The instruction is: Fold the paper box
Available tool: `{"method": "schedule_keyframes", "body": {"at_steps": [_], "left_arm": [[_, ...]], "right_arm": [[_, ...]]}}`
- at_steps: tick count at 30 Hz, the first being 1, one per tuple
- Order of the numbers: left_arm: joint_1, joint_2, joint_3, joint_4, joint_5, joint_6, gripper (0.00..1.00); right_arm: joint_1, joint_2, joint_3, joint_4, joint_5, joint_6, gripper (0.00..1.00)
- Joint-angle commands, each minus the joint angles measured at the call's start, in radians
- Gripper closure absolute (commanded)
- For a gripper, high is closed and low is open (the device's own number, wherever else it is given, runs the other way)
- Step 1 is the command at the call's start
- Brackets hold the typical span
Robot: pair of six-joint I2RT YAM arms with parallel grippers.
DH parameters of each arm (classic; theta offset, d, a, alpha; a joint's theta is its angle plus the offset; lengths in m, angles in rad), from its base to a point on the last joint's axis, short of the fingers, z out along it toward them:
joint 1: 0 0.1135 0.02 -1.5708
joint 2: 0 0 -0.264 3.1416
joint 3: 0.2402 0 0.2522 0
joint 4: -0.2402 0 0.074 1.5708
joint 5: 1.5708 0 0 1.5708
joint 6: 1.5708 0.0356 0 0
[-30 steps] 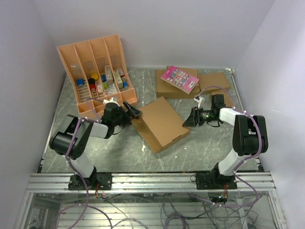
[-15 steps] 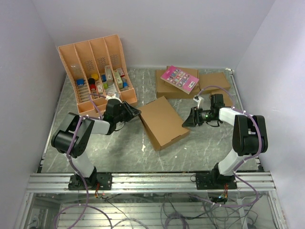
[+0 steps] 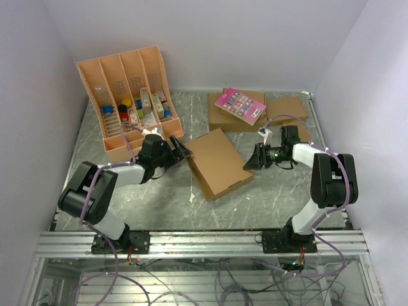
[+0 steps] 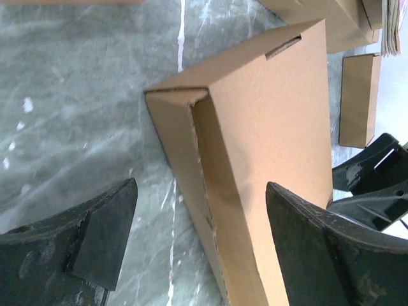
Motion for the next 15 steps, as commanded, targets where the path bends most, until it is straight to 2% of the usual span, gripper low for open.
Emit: {"method": "schedule_keyframes", "body": {"at_steps": [1,4,7,11,15], "left_arm": [[-0.005,-0.099,-0.068,-0.1,-0.042,0.017,0.08],[-0.021,-0.198,-0.148,-0.091,-0.037,-0.031,0.07],[-0.088,-0.328,-0.211,-0.119,-0.086,-0.096,0.06],[-0.264,-0.52,-0.281,-0.157,-0.244,-0.239,0.06],[-0.433,-0.646,-0.318,-0.221,-0.414,-0.346,0.06]], "right_arm": [[0.017,0.033,-0.008,-0.01,0.101,-0.04,0.5],[0.017,0.033,-0.009,-0.009,0.101,-0.038,0.5],[0.017,0.034,-0.01,-0.01,0.1,-0.038,0.5],[0.017,0.032,-0.01,-0.008,0.099,-0.037,0.5],[0.017,0.027,-0.009,-0.008,0.098,-0.038,0.5]]}}
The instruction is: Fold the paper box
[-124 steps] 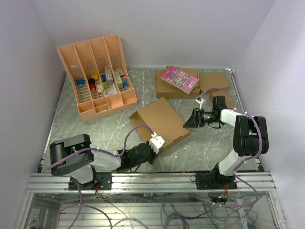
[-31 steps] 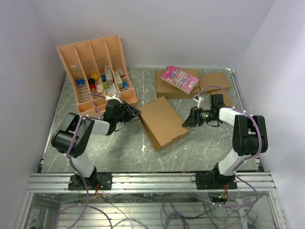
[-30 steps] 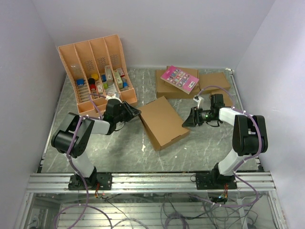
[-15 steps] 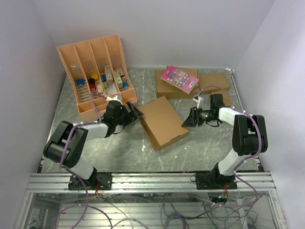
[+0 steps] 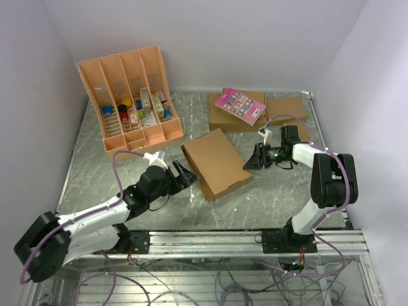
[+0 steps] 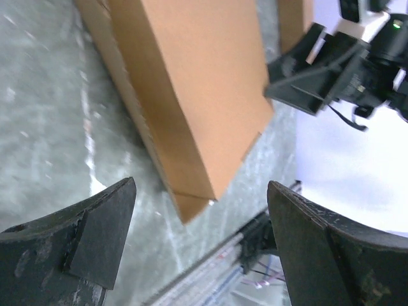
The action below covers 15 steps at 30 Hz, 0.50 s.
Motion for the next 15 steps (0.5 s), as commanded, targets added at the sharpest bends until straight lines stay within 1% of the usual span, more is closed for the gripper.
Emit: {"method": "schedule_keyframes", "body": {"at_steps": [1,5,9,12,15], "left_arm": [[-0.154,-0.11,-0.038,-0.077,-0.242,-0.166,0.06],[-0.272,-0.141,-0.04,-0.115,-0.346,-0.221,0.06],[-0.37,-0.089,-0.02,-0.107,-0.422,-0.274,0.06],[-0.417,-0.029,-0.003,-0.094,-0.466,-0.31,0.06],[-0.434,0.035,0.012,-0.072,-0.476,-0.325,0.06]], "right_arm": [[0.016,0.026,-0.01,-0.009,0.097,-0.039,0.5],[0.019,0.03,-0.008,-0.01,0.096,-0.039,0.5],[0.019,0.029,-0.008,-0.009,0.096,-0.039,0.5],[0.019,0.028,-0.008,-0.01,0.094,-0.039,0.5],[0.02,0.03,-0.009,-0.012,0.094,-0.041,0.5]]}}
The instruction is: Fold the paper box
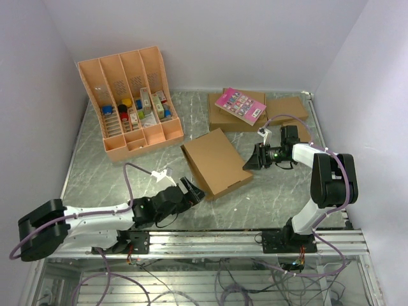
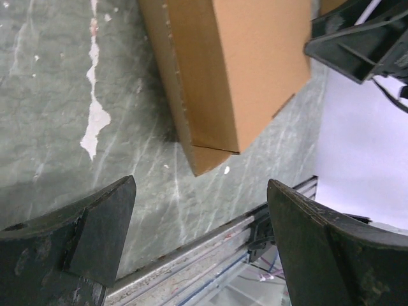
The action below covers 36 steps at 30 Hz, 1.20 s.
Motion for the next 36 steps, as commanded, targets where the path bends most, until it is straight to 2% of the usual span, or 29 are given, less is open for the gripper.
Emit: {"method": "schedule_keyframes", "body": {"at_steps": [1,18,24,29,30,32,36], "left_arm": [[-0.027,0.076,0.043,0.033,-0.098,-0.057,0.06],[-0.035,0.313,0.119,0.217,-0.076,-0.098,0.11],[-0.037,0.378,0.171,0.203,-0.066,-0.114,0.16],[-0.039,0.409,0.196,0.184,-0.065,-0.123,0.25],[-0.039,0.414,0.197,0.182,-0.065,-0.125,0.3],[-0.039,0.42,0.2,0.182,-0.061,-0.128,0.32],[-0.039,0.43,0.206,0.178,-0.059,-0.124,0.43]], "right_arm": [[0.017,0.03,-0.008,-0.011,0.094,-0.042,0.5],[0.019,0.031,-0.005,-0.016,0.089,-0.045,0.5],[0.02,0.031,-0.005,-0.016,0.089,-0.044,0.5],[0.022,0.031,-0.006,-0.016,0.089,-0.043,0.5],[0.021,0.031,-0.005,-0.016,0.089,-0.044,0.5],[0.021,0.031,-0.007,-0.016,0.089,-0.043,0.5],[0.023,0.033,-0.005,-0.017,0.091,-0.045,0.5]]}}
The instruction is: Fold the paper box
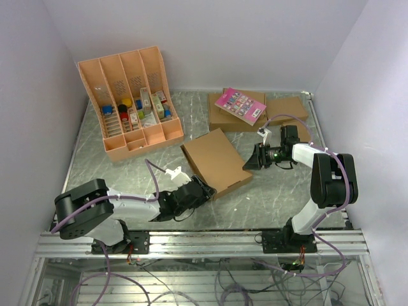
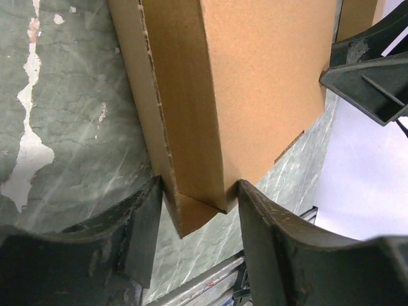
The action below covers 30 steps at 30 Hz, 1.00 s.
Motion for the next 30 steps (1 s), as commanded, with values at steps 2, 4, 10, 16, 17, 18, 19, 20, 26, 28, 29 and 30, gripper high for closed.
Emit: {"method": "schedule_keyframes", "body": {"at_steps": [2,4,10,16,17,18,19,20,26,28,29,30], "left_arm": [[-0.01,0.018,0.047,0.02,-0.003,-0.001,0.47],[-0.009,0.024,0.059,0.009,0.001,0.008,0.55],[-0.009,0.044,0.094,-0.011,0.023,0.029,0.83],[-0.009,0.052,0.12,-0.037,0.037,0.042,0.85],[-0.009,0.052,0.122,-0.041,0.037,0.047,0.85],[-0.009,0.047,0.122,-0.045,0.037,0.053,0.84],[-0.009,0.041,0.122,-0.054,0.033,0.061,0.83],[-0.009,0.03,0.121,-0.064,0.028,0.071,0.8],[0.032,-0.105,0.096,-0.177,-0.005,0.271,0.3],[0.099,-0.158,0.086,-0.212,0.036,0.348,0.24],[0.144,-0.181,0.076,-0.197,0.087,0.398,0.22],[0.205,-0.2,0.065,-0.188,0.137,0.434,0.2]], "right_arm": [[0.022,0.033,-0.006,-0.017,0.093,-0.043,0.5],[0.024,0.033,-0.005,-0.018,0.092,-0.043,0.5],[0.027,0.035,-0.006,-0.018,0.094,-0.042,0.5],[0.029,0.035,-0.005,-0.017,0.097,-0.043,0.5],[0.029,0.035,-0.004,-0.018,0.098,-0.043,0.5],[0.029,0.035,-0.004,-0.019,0.099,-0.043,0.5],[0.029,0.036,-0.004,-0.02,0.099,-0.043,0.5],[0.029,0.036,-0.002,-0.019,0.099,-0.044,0.5],[0.028,0.039,-0.001,-0.021,0.099,-0.044,0.5],[0.027,0.04,-0.001,-0.022,0.1,-0.044,0.5],[0.028,0.041,-0.001,-0.022,0.099,-0.045,0.5],[0.029,0.041,-0.001,-0.021,0.099,-0.046,0.5]]}}
